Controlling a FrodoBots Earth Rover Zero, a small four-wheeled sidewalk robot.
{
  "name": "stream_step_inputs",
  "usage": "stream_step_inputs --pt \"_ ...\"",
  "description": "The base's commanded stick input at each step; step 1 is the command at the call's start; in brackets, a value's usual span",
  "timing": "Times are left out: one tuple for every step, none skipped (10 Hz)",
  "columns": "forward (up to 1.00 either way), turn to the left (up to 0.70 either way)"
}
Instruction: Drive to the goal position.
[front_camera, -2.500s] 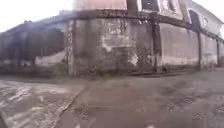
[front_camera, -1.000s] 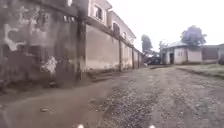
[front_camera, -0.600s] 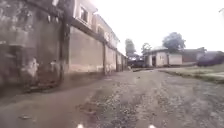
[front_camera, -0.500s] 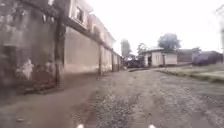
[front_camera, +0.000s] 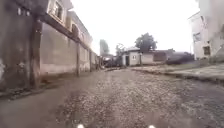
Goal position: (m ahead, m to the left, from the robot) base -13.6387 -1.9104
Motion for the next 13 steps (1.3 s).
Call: stream_step_inputs --pt "0.00 -0.45" --pt "0.00 -0.45" --pt "0.00 -0.45" --pt "0.00 -0.45" --pt "0.00 -0.45" --pt "0.00 -0.45" --pt "0.00 -0.45" --pt "0.00 -0.45" --pt "0.00 -0.45" --pt "0.00 -0.45" --pt "0.00 -0.45" --pt "0.00 -0.45" --pt "0.00 -0.45"
